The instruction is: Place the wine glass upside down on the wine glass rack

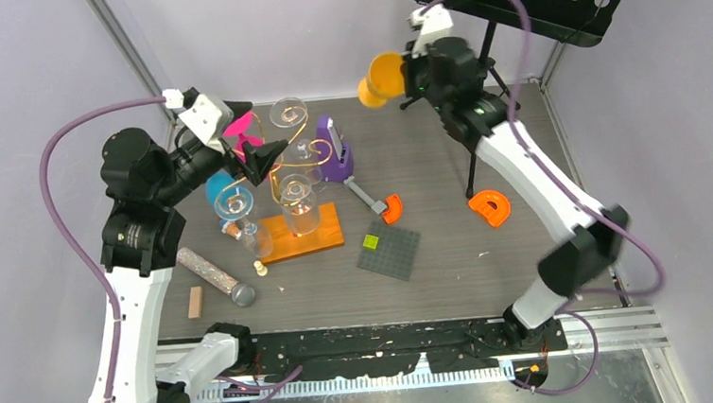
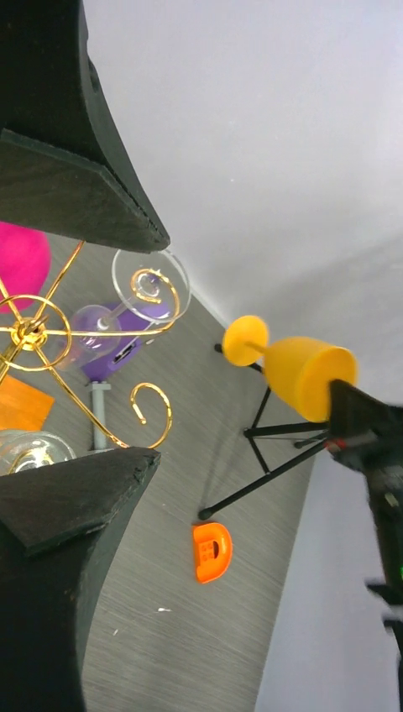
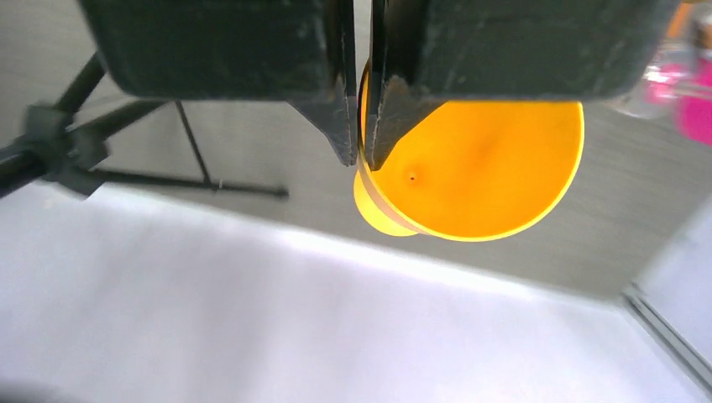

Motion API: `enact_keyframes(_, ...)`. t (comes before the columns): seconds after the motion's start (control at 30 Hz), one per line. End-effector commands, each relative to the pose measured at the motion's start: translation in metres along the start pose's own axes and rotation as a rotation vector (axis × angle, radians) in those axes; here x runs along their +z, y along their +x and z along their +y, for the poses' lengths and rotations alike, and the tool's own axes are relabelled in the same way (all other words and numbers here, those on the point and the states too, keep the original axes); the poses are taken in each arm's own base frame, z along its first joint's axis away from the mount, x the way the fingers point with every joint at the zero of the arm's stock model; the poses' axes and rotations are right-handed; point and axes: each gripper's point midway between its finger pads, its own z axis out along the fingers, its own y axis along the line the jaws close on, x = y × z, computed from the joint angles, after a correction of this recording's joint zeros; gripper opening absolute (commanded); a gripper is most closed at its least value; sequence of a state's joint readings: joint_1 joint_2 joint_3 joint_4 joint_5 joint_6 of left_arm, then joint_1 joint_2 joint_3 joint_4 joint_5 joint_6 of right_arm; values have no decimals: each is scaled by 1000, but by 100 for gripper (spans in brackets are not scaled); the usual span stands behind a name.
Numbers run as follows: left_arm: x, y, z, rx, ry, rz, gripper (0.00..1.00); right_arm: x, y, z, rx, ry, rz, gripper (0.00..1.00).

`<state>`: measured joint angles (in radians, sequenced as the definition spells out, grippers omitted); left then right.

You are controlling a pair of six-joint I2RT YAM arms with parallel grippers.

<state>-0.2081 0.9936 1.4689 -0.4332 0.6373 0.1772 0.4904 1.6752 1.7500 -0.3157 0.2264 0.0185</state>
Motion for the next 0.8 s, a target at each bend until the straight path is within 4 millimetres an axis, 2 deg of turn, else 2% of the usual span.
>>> enact_keyframes(0.0,-7,-37,3,25,-36,-125,89,-105,-134,6,136,-144,-481,5)
enact_keyframes(0.03,-8,-41,3,22,-38,-141,90,-123,-153,11,167,-201,-572,5)
enact_keyframes(0.07,-8,-44,3,16,-39,-154,91,-145,-156,26,154,-309,-615,5)
enact_keyframes(0.1,-7,-46,3,7,-39,-166,91,-167,-168,43,153,-433,-687,5)
enact_keyframes(0.2,-3,-55,3,-9,-36,-212,92,-218,-176,75,149,-685,-789,5)
enact_keyframes(0.23,-2,-57,4,-4,-41,-229,92,-229,-174,87,151,-770,-786,5)
enact_keyframes(0.33,3,-60,1,11,-40,-269,92,-257,-173,113,125,-883,-833,5)
enact_keyframes(0.47,2,-64,-7,51,-37,-310,92,-269,-165,140,-7,-901,-871,5)
enact_keyframes(0.57,0,-68,-7,61,-55,-334,92,-272,-159,151,-43,-922,-870,5)
enact_keyframes(0.63,-1,-69,-3,55,-84,-339,89,-275,-155,155,-54,-943,-879,5)
enact_keyframes(0.7,-3,-69,2,45,-111,-342,78,-279,-153,157,-60,-959,-894,5)
enact_keyframes(0.77,-4,-69,5,33,-134,-348,59,-282,-151,158,-64,-969,-903,5)
